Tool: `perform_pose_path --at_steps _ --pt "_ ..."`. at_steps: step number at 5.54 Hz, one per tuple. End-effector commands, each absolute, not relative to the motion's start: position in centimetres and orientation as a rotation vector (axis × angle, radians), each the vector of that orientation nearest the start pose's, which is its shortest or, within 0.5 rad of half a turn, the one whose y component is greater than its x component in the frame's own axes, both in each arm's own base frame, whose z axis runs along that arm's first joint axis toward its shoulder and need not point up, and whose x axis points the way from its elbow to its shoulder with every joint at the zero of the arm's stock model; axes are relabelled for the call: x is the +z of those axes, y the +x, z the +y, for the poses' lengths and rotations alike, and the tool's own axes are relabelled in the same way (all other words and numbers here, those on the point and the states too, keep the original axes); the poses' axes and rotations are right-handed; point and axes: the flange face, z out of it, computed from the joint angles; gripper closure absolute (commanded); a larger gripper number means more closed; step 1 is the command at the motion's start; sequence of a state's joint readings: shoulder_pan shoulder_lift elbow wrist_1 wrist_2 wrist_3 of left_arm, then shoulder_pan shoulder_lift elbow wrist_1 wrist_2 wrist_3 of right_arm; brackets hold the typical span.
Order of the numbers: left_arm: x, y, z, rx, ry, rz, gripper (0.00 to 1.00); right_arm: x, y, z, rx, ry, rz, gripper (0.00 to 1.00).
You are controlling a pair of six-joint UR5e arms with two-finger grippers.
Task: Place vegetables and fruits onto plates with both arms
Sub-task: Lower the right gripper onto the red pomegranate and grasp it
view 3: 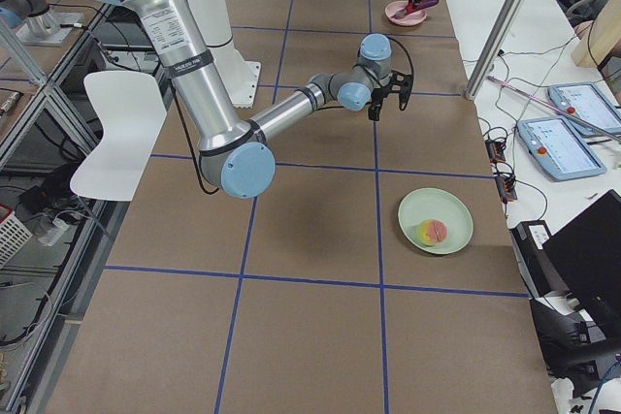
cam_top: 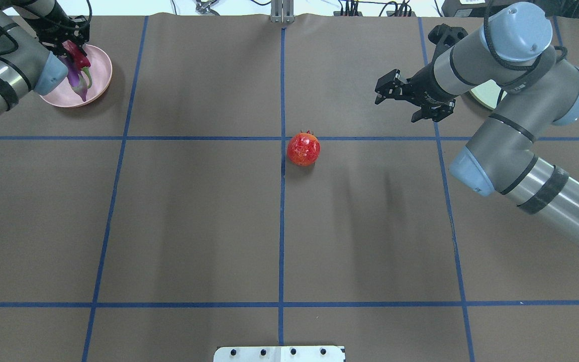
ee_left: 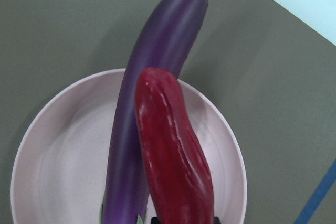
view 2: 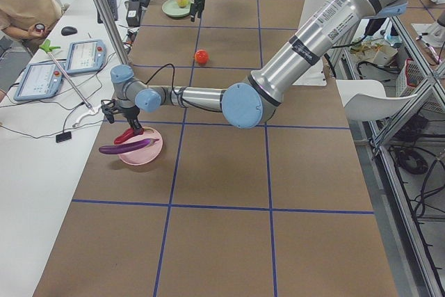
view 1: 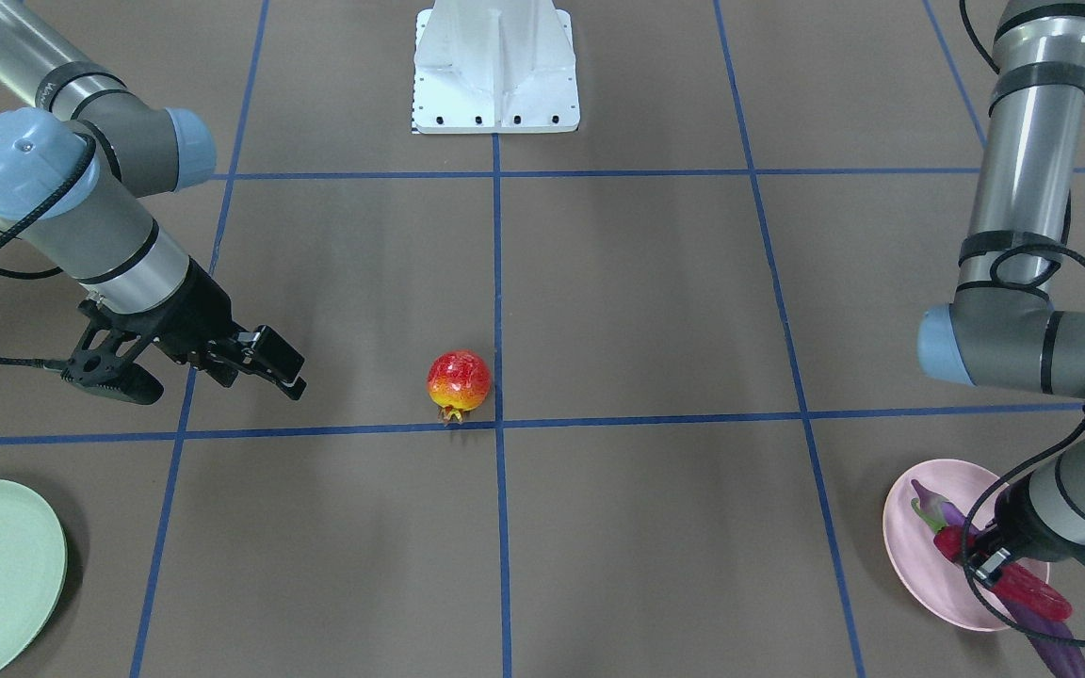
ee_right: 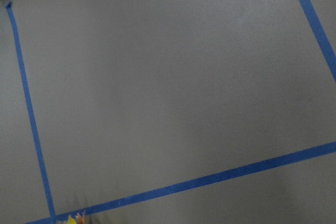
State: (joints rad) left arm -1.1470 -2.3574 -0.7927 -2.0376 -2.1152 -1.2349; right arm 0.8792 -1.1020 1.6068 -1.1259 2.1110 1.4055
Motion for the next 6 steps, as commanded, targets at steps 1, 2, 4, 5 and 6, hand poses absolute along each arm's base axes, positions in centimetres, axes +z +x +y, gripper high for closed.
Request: perform_pose_path --at_steps 1,2,4,5,6 --pt "48.7 26.9 -78.3 -0.618 -0.056 0.725 0.01 31.0 -38.8 -53.9 0.376 0.026 -1.062 0.0" --pt "48.2 27.0 -78.4 -0.614 -0.046 0.736 0.0 29.2 -43.3 -50.7 0.425 0.058 -1.063 0.0" --pt "47.3 27.0 -78.5 -0.611 -0.035 0.748 0.0 26.0 -48.6 -48.0 0.511 0.073 -1.084 0.0" --pt "47.3 27.0 -78.5 -0.611 -0.035 0.748 0.0 25.1 -49.4 -47.8 0.55 0.088 -1.091 0.0" --pt "46.9 27.0 -78.5 -0.612 -0.031 0.753 0.0 25.0 -52.0 -47.6 0.619 0.078 -1.077 0.0"
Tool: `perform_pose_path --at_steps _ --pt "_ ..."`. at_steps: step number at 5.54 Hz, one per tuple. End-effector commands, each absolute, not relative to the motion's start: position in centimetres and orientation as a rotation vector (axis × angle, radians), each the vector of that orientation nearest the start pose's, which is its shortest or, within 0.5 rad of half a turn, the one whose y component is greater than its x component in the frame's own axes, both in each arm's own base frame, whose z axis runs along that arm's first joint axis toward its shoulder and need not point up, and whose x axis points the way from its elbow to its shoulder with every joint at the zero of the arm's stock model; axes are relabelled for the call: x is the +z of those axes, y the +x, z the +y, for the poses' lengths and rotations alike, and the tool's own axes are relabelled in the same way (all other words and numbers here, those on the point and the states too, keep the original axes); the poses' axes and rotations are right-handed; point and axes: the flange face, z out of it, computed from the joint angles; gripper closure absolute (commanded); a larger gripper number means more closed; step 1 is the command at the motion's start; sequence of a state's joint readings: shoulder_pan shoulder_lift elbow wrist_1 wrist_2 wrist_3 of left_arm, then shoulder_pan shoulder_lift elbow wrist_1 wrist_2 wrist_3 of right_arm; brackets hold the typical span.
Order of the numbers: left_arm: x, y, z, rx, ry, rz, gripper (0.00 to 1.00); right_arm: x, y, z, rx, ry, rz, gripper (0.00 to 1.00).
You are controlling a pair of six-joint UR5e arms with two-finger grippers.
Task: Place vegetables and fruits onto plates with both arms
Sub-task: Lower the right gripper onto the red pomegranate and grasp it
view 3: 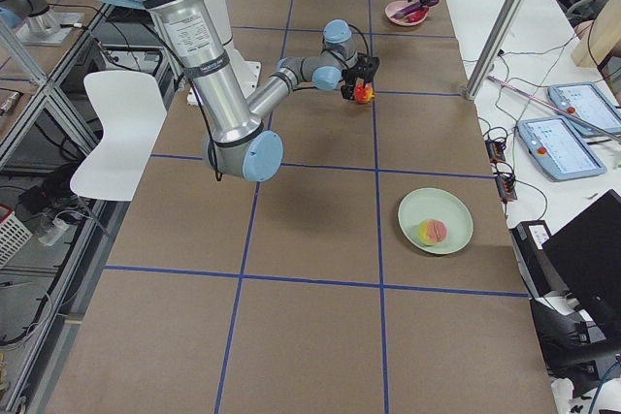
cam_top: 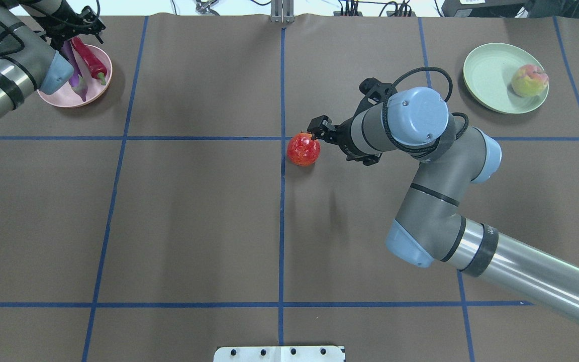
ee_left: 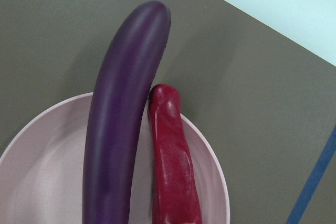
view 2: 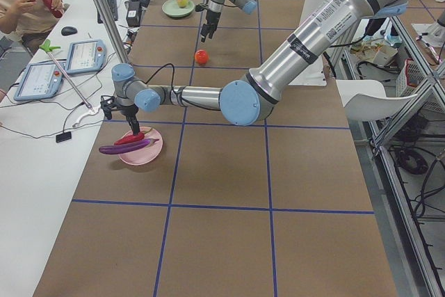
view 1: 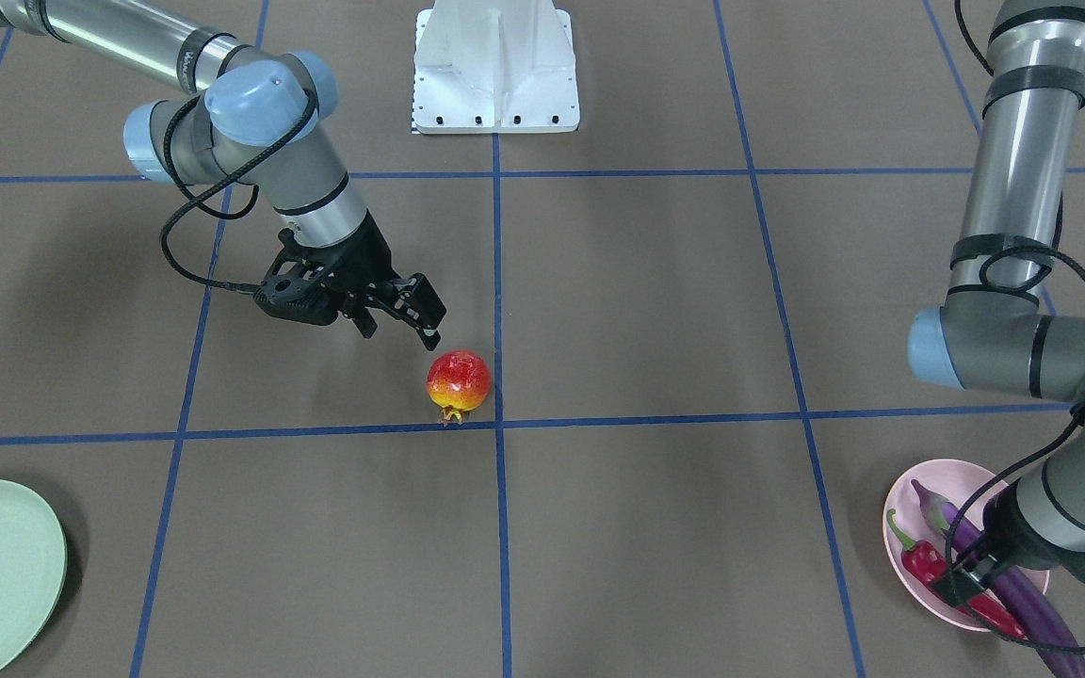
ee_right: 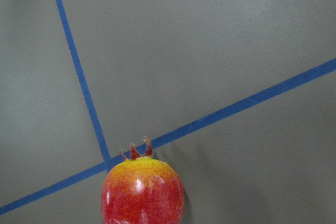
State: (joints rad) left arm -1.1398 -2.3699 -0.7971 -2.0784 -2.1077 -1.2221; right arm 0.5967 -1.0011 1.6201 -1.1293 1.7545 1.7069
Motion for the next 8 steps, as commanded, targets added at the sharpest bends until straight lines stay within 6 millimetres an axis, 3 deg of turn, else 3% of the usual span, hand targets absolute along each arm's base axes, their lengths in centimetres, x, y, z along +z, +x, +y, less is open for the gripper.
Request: perform_pose_path --at_steps 1,2,7,8 --pt "46.9 27.2 -78.5 -0.61 -0.031 0.753 0.0 24.9 -53.8 -47.8 0.633 0.1 -1.058 0.0" --pt "47.0 27.1 -78.4 -0.611 -0.032 0.752 0.0 24.9 -54.5 -47.4 0.629 0.095 -1.055 0.0" --pt "47.1 28.0 -77.9 -0.598 -0.034 0.752 0.0 26.4 -57.6 -49.6 0.638 0.12 -1.062 0.0" --pt "47.0 28.0 -78.0 -0.598 -0.034 0.752 0.0 25.8 -57.8 -49.6 0.638 0.121 -1.072 0.0"
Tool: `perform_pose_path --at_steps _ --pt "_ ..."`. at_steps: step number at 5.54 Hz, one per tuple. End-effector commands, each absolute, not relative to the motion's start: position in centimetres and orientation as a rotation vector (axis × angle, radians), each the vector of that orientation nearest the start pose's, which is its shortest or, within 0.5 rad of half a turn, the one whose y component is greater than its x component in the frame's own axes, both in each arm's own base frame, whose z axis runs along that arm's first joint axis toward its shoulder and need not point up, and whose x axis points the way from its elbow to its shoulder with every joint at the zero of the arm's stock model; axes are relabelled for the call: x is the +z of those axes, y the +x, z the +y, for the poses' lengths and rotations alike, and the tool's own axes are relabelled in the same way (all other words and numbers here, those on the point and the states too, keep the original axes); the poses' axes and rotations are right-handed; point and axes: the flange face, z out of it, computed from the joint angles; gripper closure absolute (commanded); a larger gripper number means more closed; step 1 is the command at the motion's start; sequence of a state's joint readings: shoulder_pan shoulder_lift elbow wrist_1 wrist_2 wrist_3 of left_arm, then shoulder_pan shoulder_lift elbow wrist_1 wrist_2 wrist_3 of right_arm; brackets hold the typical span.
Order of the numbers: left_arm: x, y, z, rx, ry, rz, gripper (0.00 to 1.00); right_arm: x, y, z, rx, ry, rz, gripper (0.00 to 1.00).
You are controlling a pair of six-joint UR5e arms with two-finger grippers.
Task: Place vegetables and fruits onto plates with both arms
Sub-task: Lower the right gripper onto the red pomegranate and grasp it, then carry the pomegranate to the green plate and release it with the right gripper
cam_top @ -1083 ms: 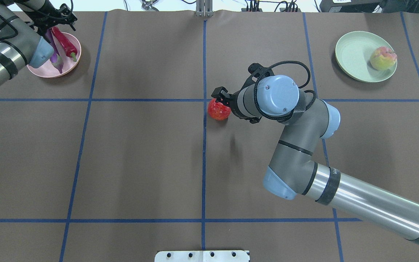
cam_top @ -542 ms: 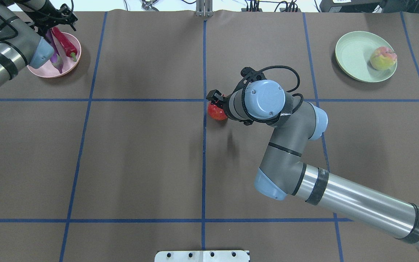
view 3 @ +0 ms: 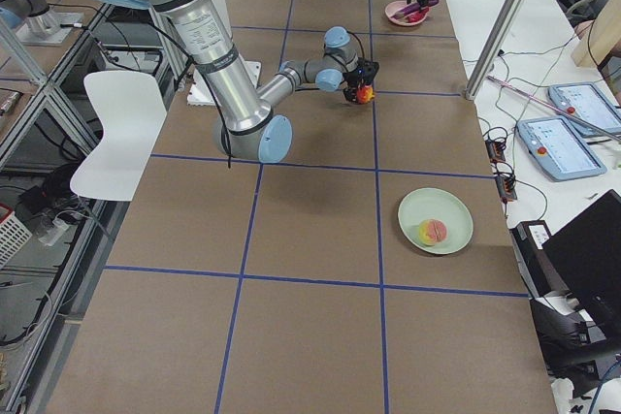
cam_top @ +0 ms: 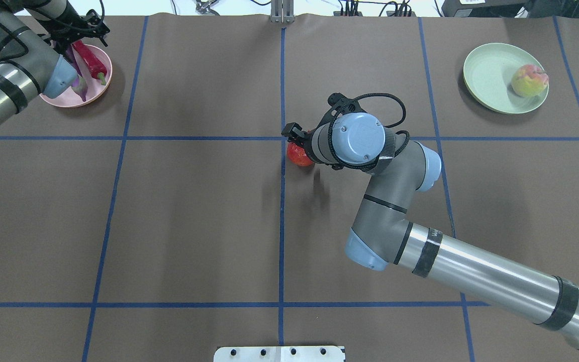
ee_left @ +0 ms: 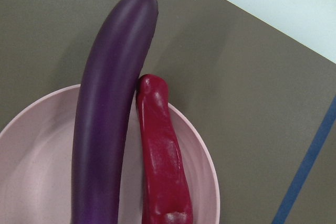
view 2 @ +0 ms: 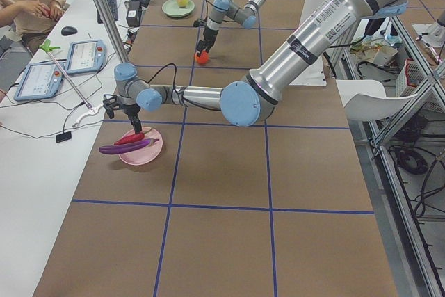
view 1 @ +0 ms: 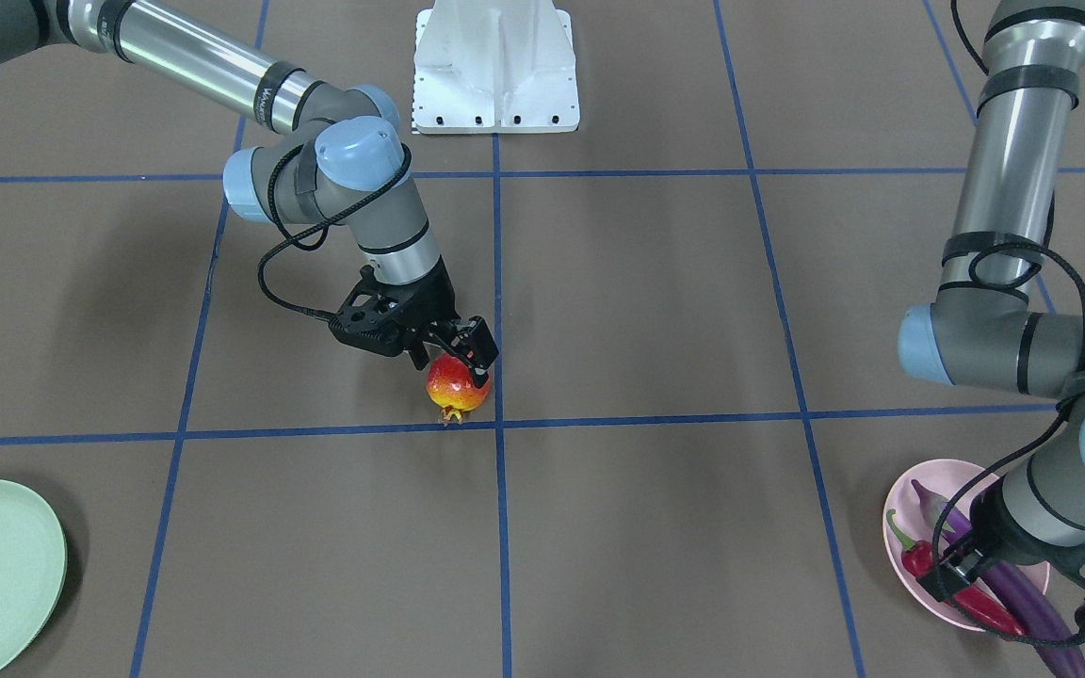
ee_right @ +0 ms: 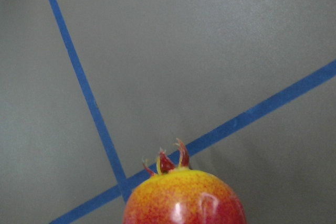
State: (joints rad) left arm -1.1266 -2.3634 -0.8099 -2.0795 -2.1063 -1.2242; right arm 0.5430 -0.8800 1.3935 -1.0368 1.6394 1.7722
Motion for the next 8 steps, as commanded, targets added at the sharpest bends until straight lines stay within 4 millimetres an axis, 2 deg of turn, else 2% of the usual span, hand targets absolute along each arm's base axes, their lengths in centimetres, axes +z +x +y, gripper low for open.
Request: perform_pose_path --at_steps 1,2,3,4,5,6,7,8 --pt "47.0 28.4 -77.9 -0.595 -0.032 0.751 0.0 26.1 -57.9 -49.7 0.638 0.118 -1.065 0.12" --pt "47.0 28.6 -77.8 -0.592 -0.033 0.751 0.0 26.1 -57.9 -49.7 0.645 0.116 -1.065 0.61" --pt "46.9 29.1 -77.6 -0.587 -0.035 0.752 0.0 26.0 -57.8 -49.7 0.634 0.117 -1.068 1.0" --pt "44.2 28.9 -77.4 -0.577 -0.009 0.78 0.0 26.2 -55.1 -51.8 0.638 0.125 -1.059 1.0" --pt "43.0 28.8 -77.2 -0.569 0.006 0.797 0.0 29.8 -48.1 -57.4 0.569 0.163 -1.013 1.0" --pt "43.4 28.2 -75.7 -0.56 0.015 0.812 0.0 34.1 -41.0 -61.7 0.498 0.201 -0.954 1.0" --pt "43.4 28.0 -75.2 -0.556 0.021 0.818 0.0 37.8 -35.8 -65.2 0.477 0.205 -0.902 1.0" --pt "43.3 28.0 -75.2 -0.555 0.023 0.821 0.0 42.9 -29.9 -68.1 0.454 0.223 -0.823 1.0"
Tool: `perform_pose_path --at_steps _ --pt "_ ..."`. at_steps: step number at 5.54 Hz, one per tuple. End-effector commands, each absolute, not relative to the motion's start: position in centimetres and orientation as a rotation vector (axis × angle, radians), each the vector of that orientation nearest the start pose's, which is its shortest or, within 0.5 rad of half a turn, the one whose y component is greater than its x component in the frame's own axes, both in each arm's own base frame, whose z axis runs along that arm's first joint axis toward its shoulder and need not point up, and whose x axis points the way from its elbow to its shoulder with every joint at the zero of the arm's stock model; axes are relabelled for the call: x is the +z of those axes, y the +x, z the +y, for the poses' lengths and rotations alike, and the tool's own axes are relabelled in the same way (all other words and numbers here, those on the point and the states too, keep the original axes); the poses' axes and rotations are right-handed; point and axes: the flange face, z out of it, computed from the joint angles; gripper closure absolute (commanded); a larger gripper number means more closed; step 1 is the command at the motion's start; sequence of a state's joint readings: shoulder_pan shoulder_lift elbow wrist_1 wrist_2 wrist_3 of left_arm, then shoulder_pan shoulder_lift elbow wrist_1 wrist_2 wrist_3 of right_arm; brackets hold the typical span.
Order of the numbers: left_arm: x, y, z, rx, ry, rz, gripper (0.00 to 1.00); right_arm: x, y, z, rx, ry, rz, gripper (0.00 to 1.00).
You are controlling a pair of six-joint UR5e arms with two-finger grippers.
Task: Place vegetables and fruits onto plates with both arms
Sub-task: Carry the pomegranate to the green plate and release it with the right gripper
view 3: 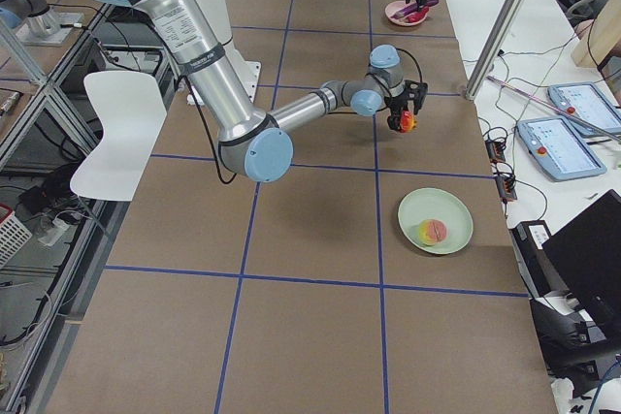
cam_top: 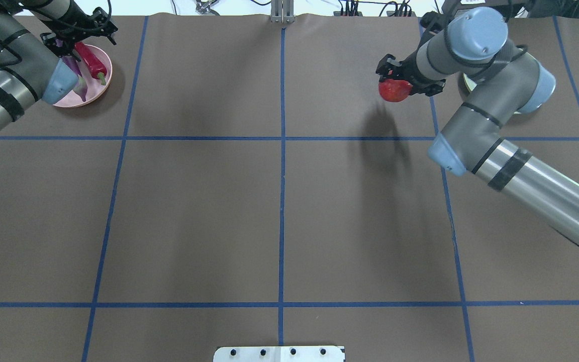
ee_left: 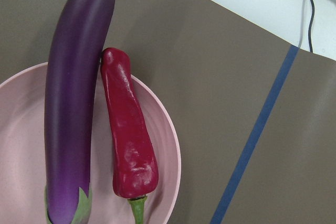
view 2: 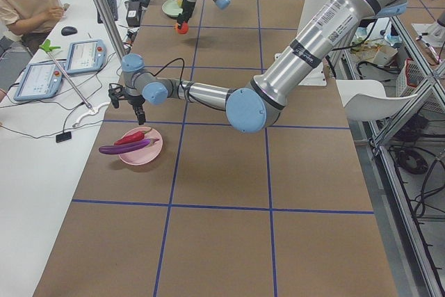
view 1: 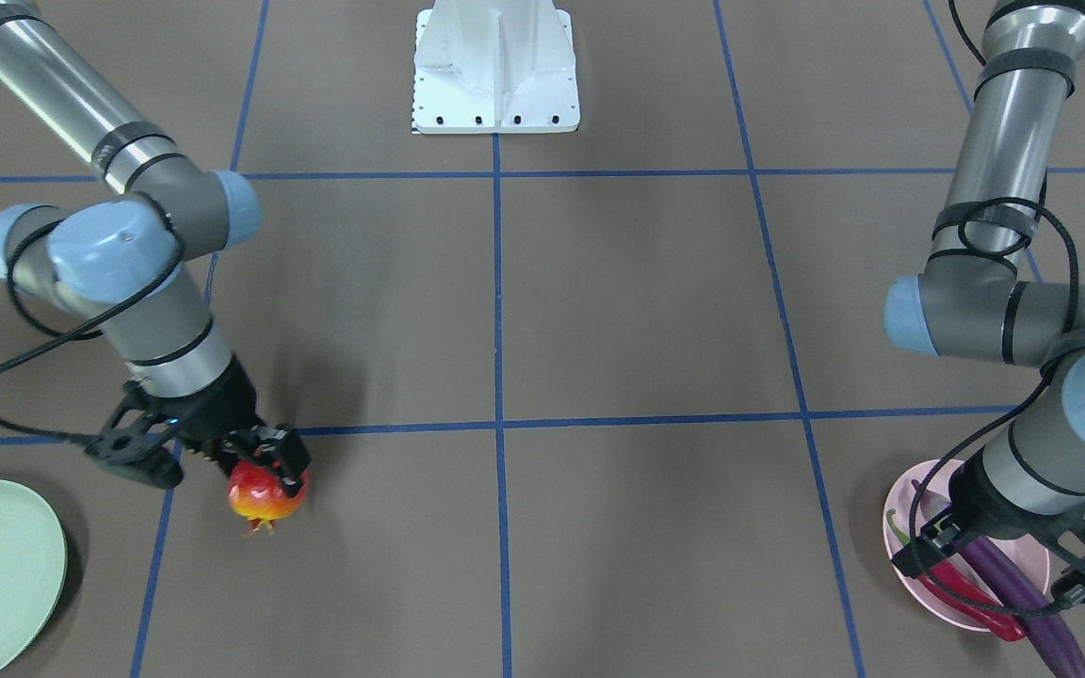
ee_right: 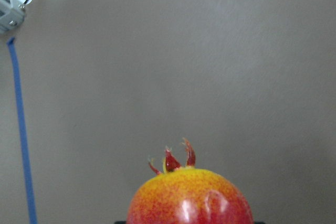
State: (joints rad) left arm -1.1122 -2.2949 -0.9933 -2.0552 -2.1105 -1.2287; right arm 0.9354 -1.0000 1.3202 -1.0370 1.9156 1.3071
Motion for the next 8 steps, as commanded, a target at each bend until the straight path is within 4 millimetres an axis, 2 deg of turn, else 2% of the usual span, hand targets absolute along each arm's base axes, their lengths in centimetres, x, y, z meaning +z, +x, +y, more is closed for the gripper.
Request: perform_pose_path --at_steps 1,2,3,4,5,6,7,8 --pt "43.3 28.0 -75.0 -0.554 0.025 0.821 0.0 47.1 -25.6 -70.3 0.433 0.234 -0.744 1.0" --pt "43.0 28.0 -75.0 -0.552 0.029 0.825 0.0 49.6 -22.8 -71.5 0.44 0.228 -0.7 1.0" --pt "42.6 28.0 -75.1 -0.549 0.032 0.83 0.0 50.8 -21.9 -71.8 0.455 0.21 -0.676 1.0" --pt "42.6 28.0 -75.1 -0.55 0.034 0.829 0.0 53.3 -22.7 -71.9 0.456 0.173 -0.647 1.0" --pt "42.8 28.0 -75.0 -0.55 0.03 0.828 0.0 53.3 -23.0 -71.9 0.453 0.168 -0.65 0.01" --pt "42.8 28.2 -74.9 -0.538 0.028 0.83 0.0 53.0 -22.4 -72.0 0.402 0.189 -0.651 0.0" --pt "42.5 26.6 -73.6 -0.457 0.027 0.886 0.0 51.6 -19.2 -72.2 0.337 0.189 -0.719 0.0" --pt "46.9 21.6 -69.7 -0.276 0.11 0.879 0.0 52.4 -14.0 -70.6 0.282 0.18 -0.794 0.0"
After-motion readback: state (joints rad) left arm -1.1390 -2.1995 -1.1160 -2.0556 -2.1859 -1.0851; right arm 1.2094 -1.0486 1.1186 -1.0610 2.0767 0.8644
